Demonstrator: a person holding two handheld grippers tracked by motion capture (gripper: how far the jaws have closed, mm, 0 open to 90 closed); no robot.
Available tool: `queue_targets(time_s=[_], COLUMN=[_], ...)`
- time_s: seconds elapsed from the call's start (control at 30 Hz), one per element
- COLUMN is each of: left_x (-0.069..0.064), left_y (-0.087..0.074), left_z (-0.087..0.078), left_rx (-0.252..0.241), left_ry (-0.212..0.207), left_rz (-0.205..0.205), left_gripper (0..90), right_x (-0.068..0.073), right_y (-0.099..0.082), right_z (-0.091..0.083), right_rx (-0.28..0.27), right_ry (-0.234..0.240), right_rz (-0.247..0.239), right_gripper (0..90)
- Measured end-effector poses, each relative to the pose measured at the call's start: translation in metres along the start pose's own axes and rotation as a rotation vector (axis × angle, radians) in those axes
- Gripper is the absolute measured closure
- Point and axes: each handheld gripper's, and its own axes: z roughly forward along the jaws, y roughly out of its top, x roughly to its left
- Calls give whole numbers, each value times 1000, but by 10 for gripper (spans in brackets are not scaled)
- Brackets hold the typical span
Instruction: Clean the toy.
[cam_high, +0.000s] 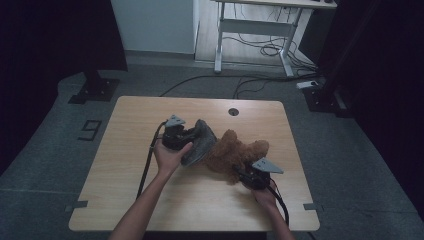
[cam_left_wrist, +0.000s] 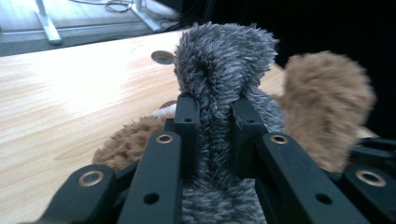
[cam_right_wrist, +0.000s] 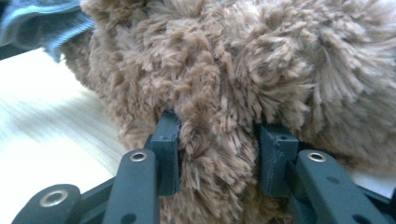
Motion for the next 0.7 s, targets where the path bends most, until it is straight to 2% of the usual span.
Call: queue_targets(time_s=[0.07, 0.13, 0.23, 0.33, 0.4, 0.47, 0.53, 0.6, 0.67, 0.7], left_x=[0, 4, 9, 4, 2, 3, 4, 3, 1, 0], left_y=[-2, -9, -20, -32, -40, -49, -58, -66, -72, -74], left_z=[6, 13, 11, 6, 0, -8, -16, -22, -27, -29], left_rx=[25, 78, 74, 63, 54, 36, 19, 4, -4, -7], left_ry=[16, 27, 16, 23, 18, -14, -36, -47, -60, -64], left_rz=[-1, -1, -28, -7, -9, -38, -60, -67, -67, -66], left_gripper=[749, 754, 762, 766, 767, 768, 767, 766, 765, 765], right_x=[1, 2, 3, 5, 6, 6, 2, -3, -10, -11], right_y=[-1, -1, 0, 1, 3, 3, 2, 2, 7, 9], right_z=[-2, -2, -3, -5, -9, -15, -25, -36, -53, -57], right_rx=[3, 4, 5, 16, 40, 69, 74, 46, -5, -17], right_ry=[6, 11, 16, 16, 7, 0, 8, -6, -9, -5], right_rz=[-11, -21, -34, -32, -25, -9, 33, 70, 142, 153], right_gripper=[576, 568, 546, 474, 394, 326, 269, 254, 202, 186])
